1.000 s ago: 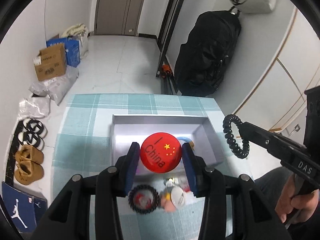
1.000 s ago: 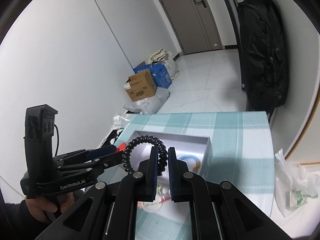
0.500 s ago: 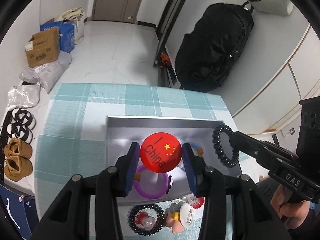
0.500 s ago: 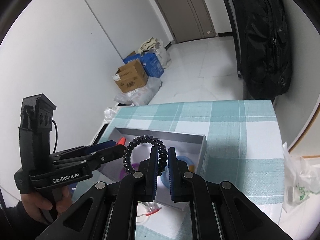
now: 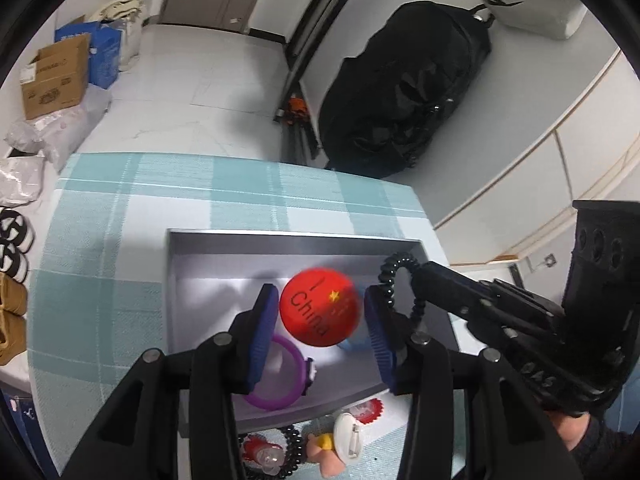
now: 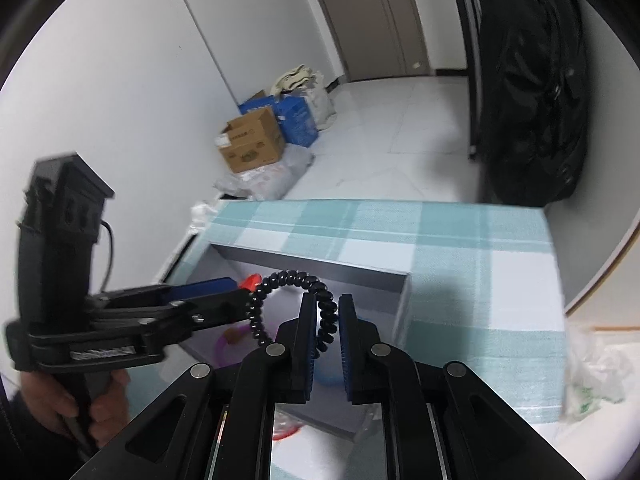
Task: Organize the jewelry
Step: 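Lower the badge and hair tie into the silver box and open both tools, then lift both tools out of the box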
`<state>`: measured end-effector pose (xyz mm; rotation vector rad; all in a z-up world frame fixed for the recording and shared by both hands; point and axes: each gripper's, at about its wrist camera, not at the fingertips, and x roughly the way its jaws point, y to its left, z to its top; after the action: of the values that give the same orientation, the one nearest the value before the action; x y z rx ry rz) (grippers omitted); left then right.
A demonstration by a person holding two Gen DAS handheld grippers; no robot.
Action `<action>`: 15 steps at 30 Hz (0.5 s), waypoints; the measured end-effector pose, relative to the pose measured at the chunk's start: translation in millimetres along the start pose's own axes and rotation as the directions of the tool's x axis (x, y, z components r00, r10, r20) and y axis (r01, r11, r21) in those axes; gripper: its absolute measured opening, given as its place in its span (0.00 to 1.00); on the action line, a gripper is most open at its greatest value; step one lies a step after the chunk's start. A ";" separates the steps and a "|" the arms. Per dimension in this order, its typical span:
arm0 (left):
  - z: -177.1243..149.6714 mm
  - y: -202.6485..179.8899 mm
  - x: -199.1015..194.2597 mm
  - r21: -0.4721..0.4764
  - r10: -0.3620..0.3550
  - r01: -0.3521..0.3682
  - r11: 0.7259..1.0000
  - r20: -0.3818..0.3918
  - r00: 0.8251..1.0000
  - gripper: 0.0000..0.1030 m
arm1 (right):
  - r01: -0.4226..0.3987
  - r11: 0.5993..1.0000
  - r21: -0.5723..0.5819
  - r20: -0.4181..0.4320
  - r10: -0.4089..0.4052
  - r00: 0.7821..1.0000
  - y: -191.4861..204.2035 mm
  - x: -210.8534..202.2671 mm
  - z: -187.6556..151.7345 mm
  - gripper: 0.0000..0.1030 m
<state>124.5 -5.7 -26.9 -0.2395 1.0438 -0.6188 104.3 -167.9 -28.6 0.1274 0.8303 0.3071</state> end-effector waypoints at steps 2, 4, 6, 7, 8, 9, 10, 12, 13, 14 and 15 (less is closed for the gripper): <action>-0.4 0.4 -2.5 -0.010 -0.001 0.001 1.000 0.009 1.000 0.58 | -0.001 1.000 -0.018 0.002 0.001 1.000 3.2 0.6 -1.0 0.20; -0.8 3.4 -5.5 -0.029 0.003 -0.002 1.000 0.030 1.000 0.71 | -0.001 1.000 -0.022 0.013 0.002 1.000 4.2 -3.2 -3.1 0.29; -0.2 6.3 -11.7 -0.050 -0.002 0.004 0.999 0.057 0.998 0.71 | -0.011 1.000 -0.024 0.029 0.011 1.000 4.9 -8.8 -4.6 0.38; 0.2 6.6 -14.3 -0.052 0.001 0.002 0.999 0.068 0.998 0.71 | -0.013 1.000 -0.027 0.047 0.014 0.999 5.8 -13.6 -5.5 0.44; 0.2 6.6 -19.3 -0.052 0.003 0.001 0.999 0.085 0.996 0.71 | -0.012 0.999 -0.030 0.066 0.014 0.998 6.6 -18.1 -6.2 0.46; 0.3 6.7 -21.3 -0.053 0.002 0.003 0.999 0.094 0.996 0.71 | -0.011 0.999 -0.033 0.079 0.014 0.997 7.2 -21.4 -6.4 0.50; -0.2 6.5 -24.3 -0.054 -0.002 0.007 0.999 0.103 0.995 0.72 | -0.011 0.999 -0.036 0.093 0.014 0.996 7.8 -25.3 -7.1 0.53; -1.8 6.1 -27.5 -0.056 0.012 -0.006 0.998 0.111 0.994 0.72 | -0.009 0.999 -0.041 0.108 0.013 0.994 8.4 -30.6 -8.3 0.55; -3.6 6.7 -29.9 -0.062 0.019 -0.012 0.998 0.114 0.993 0.72 | -0.002 0.999 -0.040 0.111 0.007 0.994 8.3 -32.3 -8.8 0.57; -5.0 7.8 -31.1 -0.066 0.026 -0.018 0.998 0.116 0.993 0.72 | 0.001 0.999 -0.035 0.112 0.003 0.994 7.6 -34.0 -10.0 0.58; -6.5 8.5 -31.8 -0.076 0.040 -0.032 0.997 0.118 0.992 0.72 | -0.006 1.000 -0.028 0.111 0.009 0.994 6.7 -35.4 -10.8 0.58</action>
<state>110.7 20.3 -10.8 -0.3176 0.9544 -0.5276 72.3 -172.9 -9.4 0.1202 0.7155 0.3154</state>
